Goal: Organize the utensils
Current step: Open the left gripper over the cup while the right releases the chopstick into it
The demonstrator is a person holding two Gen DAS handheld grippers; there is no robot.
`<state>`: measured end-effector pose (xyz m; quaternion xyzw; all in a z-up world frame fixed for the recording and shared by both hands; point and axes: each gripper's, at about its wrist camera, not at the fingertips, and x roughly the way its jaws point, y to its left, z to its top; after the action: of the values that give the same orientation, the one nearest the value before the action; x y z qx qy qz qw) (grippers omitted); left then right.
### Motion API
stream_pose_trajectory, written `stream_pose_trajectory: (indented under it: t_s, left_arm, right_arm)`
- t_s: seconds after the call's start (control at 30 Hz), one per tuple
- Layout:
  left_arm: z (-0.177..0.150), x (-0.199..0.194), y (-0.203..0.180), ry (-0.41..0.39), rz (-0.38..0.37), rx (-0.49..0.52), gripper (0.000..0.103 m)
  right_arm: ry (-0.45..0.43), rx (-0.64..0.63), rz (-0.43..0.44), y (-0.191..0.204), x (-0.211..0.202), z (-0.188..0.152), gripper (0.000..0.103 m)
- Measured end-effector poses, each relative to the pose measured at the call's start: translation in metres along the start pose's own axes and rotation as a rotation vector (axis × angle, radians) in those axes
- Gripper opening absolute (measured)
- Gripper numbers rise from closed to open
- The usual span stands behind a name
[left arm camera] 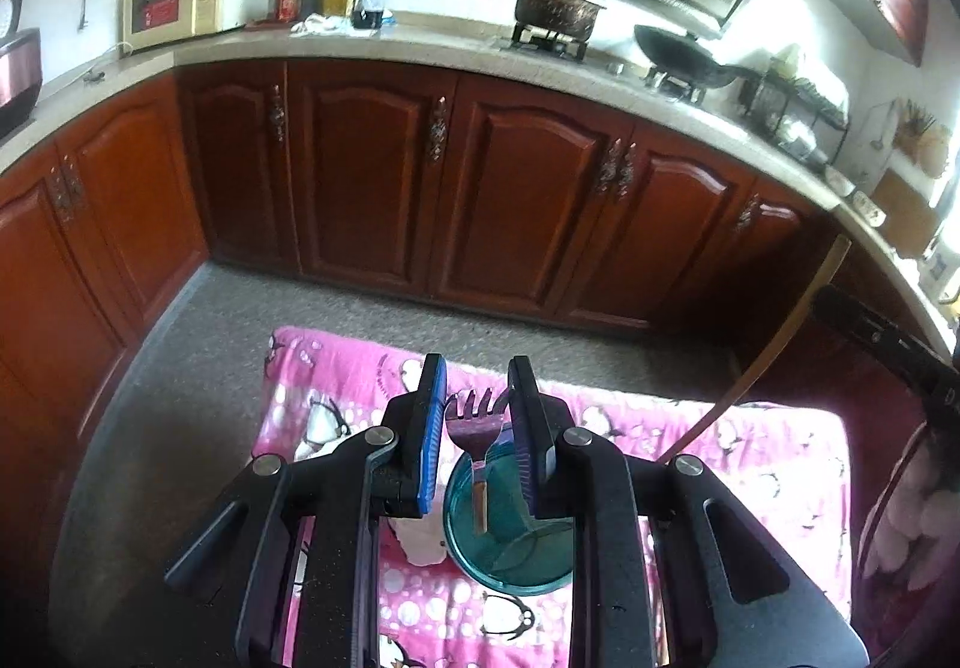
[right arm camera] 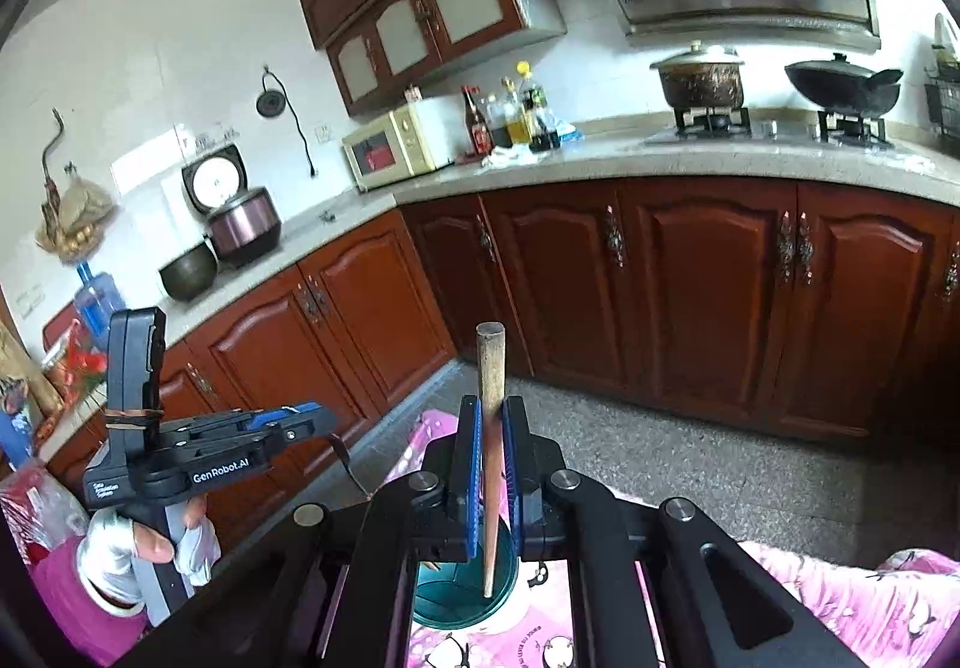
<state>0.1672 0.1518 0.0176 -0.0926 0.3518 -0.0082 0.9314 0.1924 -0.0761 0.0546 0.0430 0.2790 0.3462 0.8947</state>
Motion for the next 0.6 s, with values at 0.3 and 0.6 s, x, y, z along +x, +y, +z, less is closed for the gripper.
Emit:
stream_pose_trajectory:
  t_s: [0.3,0.6]
  left_arm:
    - [-0.017,0.031,0.004,0.071,0.001,-0.032,0.020]
    - [-0.023,0.046,0.010,0.103,0.010,-0.067,0.020]
  right_arm:
    - [0.110,0.025,-0.017,-0.009,0.061,-0.034,0.006]
    - [0.186,0.123,0.013,-0.033,0.099,-0.059,0.006]
